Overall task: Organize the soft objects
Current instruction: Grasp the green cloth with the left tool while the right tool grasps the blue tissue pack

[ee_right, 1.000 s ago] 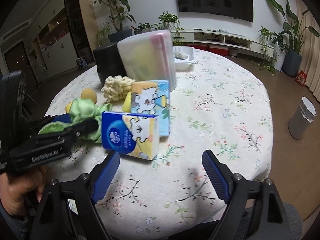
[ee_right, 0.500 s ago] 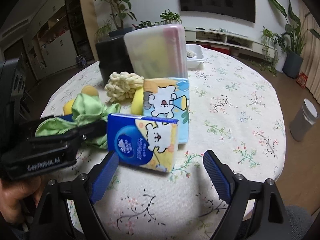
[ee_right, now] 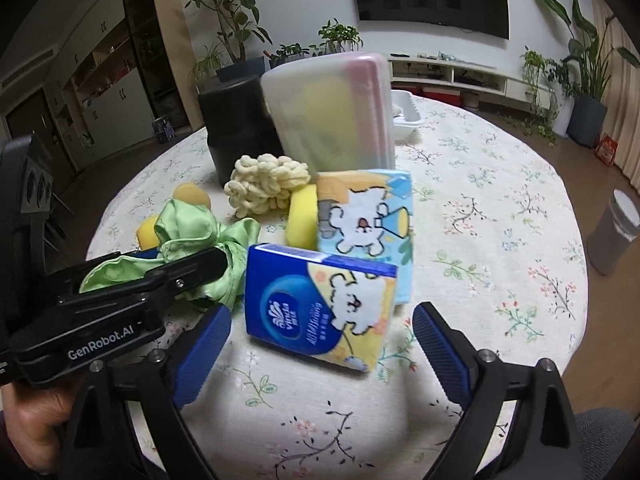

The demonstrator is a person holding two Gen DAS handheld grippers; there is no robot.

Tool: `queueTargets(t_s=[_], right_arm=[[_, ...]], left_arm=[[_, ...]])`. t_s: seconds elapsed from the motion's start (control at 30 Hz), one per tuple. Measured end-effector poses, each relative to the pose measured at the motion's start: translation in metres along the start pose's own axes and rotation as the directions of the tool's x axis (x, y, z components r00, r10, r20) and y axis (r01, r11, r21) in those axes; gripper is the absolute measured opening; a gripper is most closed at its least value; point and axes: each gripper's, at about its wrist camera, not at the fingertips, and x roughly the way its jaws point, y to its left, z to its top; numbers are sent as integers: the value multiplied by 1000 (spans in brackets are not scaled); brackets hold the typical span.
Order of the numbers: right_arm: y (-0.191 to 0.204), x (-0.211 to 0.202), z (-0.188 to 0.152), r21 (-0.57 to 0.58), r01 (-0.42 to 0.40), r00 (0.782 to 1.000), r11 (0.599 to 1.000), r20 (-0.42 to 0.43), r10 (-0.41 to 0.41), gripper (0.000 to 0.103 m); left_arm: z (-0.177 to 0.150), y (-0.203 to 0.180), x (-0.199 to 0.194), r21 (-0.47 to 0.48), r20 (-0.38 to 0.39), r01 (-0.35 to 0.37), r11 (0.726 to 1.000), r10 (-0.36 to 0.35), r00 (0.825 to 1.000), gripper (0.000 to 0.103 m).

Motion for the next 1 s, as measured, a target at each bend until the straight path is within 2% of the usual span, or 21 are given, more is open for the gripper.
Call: queueTargets(t_s=[0.23,0.43,0.5,0.63,1.0], right_arm=[[-1,8,6,10,48,999,999,2,-48,95],[0,9,6,9,49,999,999,-2,-49,94],[5,9,5,-22,38,999,999,6,-37,80],[7,5,2,-38,31,999,999,14,-31,77],[5,-10,-1,-62,2,999,998,37,0,58]], left_arm=[[-1,7,1,-20,3,7,1000,-7,1000,38],[-4,8,2,-25,-1,22,999,-22,1000,37],[-4,8,2,-22,-2,22,1000,-22,1000,37],[-4,8,3,-22,-1,21,1000,-21,1000,37],[-3,6,0,-9,-4,22,1000,-22,1000,32]])
